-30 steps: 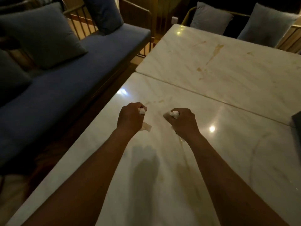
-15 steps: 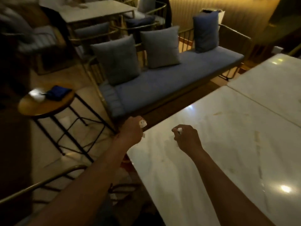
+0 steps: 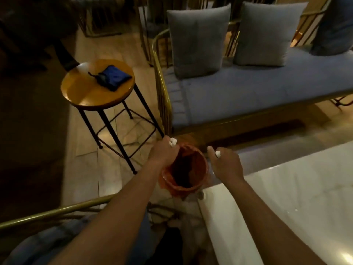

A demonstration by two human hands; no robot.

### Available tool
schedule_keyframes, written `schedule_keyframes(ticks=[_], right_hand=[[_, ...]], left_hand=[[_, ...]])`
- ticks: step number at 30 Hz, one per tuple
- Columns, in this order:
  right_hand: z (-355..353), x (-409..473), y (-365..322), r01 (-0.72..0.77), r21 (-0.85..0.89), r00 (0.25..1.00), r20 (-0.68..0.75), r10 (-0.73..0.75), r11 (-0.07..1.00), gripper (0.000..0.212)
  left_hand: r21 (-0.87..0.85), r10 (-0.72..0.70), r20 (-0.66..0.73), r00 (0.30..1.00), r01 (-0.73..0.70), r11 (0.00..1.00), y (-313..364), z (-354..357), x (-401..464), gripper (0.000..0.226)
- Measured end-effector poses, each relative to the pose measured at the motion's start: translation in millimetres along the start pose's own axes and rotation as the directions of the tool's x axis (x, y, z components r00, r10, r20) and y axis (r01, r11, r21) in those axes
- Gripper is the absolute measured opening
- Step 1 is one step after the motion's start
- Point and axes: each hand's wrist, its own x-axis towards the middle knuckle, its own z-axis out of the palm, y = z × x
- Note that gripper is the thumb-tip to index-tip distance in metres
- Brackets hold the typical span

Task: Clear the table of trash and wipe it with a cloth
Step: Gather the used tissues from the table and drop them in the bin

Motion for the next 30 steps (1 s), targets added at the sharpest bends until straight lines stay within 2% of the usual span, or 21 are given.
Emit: schedule_keyframes(ticks=[3,5,7,9,12,14,18,21,24,30], right_hand=[[13.3,34.1,0.0,-0.134,0.186,0.991,0.046,0.128,0.973,0.041],[18.6,50.6,3.9,-0.235,0.289,0.972,0.072,0.223,0.928,0.037],[24.6,65.0,10.5,-0.289,0.290,0.957,0.084,0.276,0.912,0.036],[32.6,76.4,17.9,-0.321,0.273,0.947,0.109,0.303,0.907,0.033],[45.7,88.1,25.7,-0.343,0.268,0.938,0.143,0.315,0.900,0.024],[55.4,93.4,29.9,-0.346,0.272,0.937,0.156,0.314,0.898,0.021],[77.6,100.8,30.6,-0.430,0.309,0.901,0.209,0.381,0.848,0.025],[97.4,110.3,26.2,-0.528,0.354,0.848,0.276,0.453,0.772,0.027],[119.9,121.4,22.3,-0.554,0.370,0.830,0.314,0.461,0.746,0.028],[143.0,124.6,20.2,-0.384,0.125,0.888,0.321,0.329,0.915,0.046]], left_hand=[[-0.042,-0.051,0.127,0.991,0.057,0.997,-14.5,35.0,55.1,0.061],[-0.062,-0.082,0.197,0.977,0.096,0.993,-12.8,46.8,68.8,0.046],[-0.094,-0.085,0.227,0.970,0.108,0.990,-13.4,56.9,79.6,0.033],[-0.089,-0.037,0.249,0.968,0.060,0.994,-24.0,67.6,95.9,0.044],[-0.006,-0.035,0.313,0.949,0.038,0.999,-54.1,93.8,124.9,0.081],[0.036,-0.069,0.333,0.940,0.060,0.998,-41.9,84.1,117.7,0.073],[0.093,-0.032,0.247,0.969,0.009,0.996,-39.4,72.7,106.7,0.043],[0.127,-0.028,0.175,0.984,0.006,0.992,-47.5,67.6,100.1,0.033],[0.172,0.027,0.108,0.994,-0.045,0.984,-53.2,59.7,96.0,0.028],[0.305,0.137,0.045,0.990,-0.144,0.941,-55.2,44.8,89.1,0.029]])
